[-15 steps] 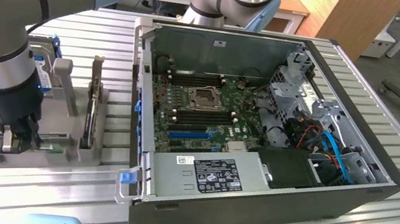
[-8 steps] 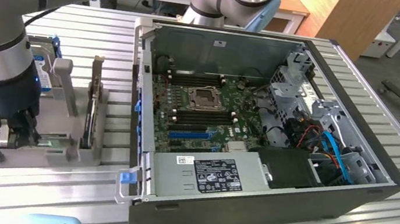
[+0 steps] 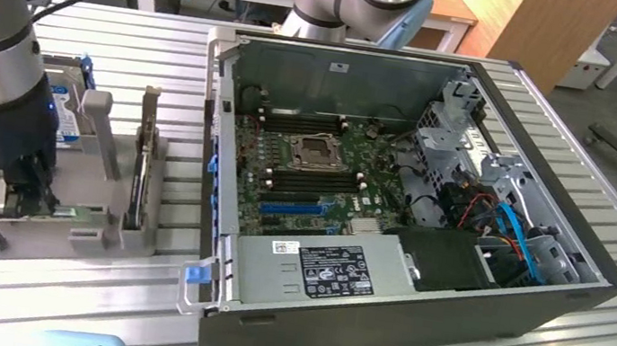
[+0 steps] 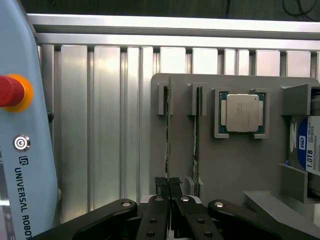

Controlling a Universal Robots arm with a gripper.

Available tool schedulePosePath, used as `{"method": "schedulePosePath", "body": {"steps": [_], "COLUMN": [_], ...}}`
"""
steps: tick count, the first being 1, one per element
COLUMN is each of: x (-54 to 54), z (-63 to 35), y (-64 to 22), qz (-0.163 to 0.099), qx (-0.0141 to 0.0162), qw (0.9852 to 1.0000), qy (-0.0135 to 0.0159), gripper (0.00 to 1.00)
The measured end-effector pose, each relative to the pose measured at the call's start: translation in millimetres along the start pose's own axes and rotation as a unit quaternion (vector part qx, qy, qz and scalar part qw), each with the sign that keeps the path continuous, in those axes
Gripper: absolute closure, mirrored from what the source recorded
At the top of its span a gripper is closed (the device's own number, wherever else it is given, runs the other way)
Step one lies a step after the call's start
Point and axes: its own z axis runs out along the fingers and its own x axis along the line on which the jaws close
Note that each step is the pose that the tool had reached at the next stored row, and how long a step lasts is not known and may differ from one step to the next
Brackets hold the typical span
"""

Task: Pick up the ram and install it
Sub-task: 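Pick up the ram and move it above insertion slot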

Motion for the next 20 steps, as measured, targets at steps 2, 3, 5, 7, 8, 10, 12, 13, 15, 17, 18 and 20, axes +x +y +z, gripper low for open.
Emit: {"method": "schedulePosePath", "body": {"steps": [2, 3, 5, 7, 8, 10, 12, 13, 15, 17, 18, 20], "x": [-0.1, -0.2, -0.3, -0.4, -0.4, -0.6, -0.7, -0.8, -0.8, -1.0, -1.0, -1.1], "z": [-5.1, -7.6, -12.5, -17.5, -20.1, -25.4, -30.9, -33.8, -39.1, -43.9, -46.4, -51.2], "y": [0.2, 0.3, 0.5, 0.7, 0.8, 1.0, 1.2, 1.3, 1.6, 1.7, 1.8, 2.0], "qz": [0.000, 0.000, 0.000, 0.000, 0.000, 0.000, 0.000, 0.000, 0.000, 0.000, 0.000, 0.000], "qx": [0.0000, 0.0000, 0.0000, 0.0000, 0.0000, 0.0000, 0.0000, 0.0000, 0.0000, 0.0000, 0.0000, 0.0000], "qw": [1.0000, 1.0000, 1.0000, 1.0000, 1.0000, 1.0000, 1.0000, 1.0000, 1.0000, 1.0000, 1.0000, 1.0000], "qy": [0.0000, 0.0000, 0.0000, 0.0000, 0.0000, 0.0000, 0.0000, 0.0000, 0.0000, 0.0000, 0.0000, 0.0000], "gripper": [0.88, 0.88, 0.88, 0.88, 0.88, 0.88, 0.88, 0.88, 0.88, 0.88, 0.88, 0.88]}}
